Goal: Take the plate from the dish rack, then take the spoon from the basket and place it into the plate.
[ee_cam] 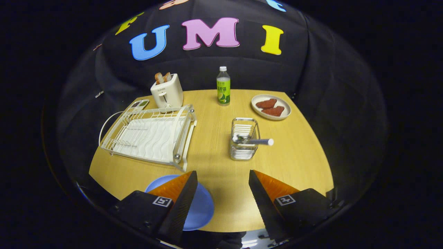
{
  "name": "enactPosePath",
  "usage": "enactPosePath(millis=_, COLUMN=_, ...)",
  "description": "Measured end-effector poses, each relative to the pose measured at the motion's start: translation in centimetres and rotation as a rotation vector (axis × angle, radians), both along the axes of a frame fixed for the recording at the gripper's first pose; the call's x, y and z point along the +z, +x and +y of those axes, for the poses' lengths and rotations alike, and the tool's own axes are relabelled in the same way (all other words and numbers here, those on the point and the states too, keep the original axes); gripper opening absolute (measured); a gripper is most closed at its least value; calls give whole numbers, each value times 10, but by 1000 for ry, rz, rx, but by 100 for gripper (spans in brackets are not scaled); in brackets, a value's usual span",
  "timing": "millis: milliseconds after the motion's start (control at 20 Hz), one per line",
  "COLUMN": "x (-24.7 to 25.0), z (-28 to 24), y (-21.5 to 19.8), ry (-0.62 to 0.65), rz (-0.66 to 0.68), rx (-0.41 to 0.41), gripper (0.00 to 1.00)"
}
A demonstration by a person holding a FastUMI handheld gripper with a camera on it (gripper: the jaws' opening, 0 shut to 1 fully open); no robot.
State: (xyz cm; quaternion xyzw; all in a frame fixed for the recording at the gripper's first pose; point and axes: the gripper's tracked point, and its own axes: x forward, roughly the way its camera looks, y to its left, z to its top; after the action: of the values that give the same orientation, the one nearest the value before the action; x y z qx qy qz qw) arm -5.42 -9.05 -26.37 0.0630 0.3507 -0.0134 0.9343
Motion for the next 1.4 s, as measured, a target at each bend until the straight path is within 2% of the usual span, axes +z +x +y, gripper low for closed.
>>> enactPosePath(millis=100, x=5, z=-25, y=17, ry=-47, rz=-24, rx=8, gripper=92)
enactPosePath(millis=400, x=-35, z=-60, y=51, ry=-67, rz=32, rx=62, gripper=89)
enactPosePath(millis=500, x=-51, z=-62, y=59, ry=-68, rz=52, rx=94, gripper=80)
enactPosePath(millis=550, x=-56, z=-59, y=63, ry=-54, rz=58, rx=107, gripper=70)
enactPosePath(millis=750, x=-65, z=-57, y=74, ry=-27, rz=54, rx=126, gripper=45)
enactPosePath(millis=800, x=-69, z=-58, y=74, ry=-23, rz=71, rx=130, gripper=42)
enactPosePath(millis=950, x=-75, z=-57, y=76, ry=1, rz=91, rx=149, gripper=23)
enactPosePath(millis=1000, x=-74, z=-53, y=75, ry=29, rz=92, rx=165, gripper=23)
enactPosePath(millis=1150, x=-74, z=-51, y=75, ry=63, rz=98, rx=180, gripper=14)
enactPosePath(millis=1250, x=-72, z=-54, y=75, ry=63, rz=93, rx=164, gripper=10)
enactPosePath(millis=1400, x=-63, z=-58, y=72, ry=59, rz=71, rx=140, gripper=10)
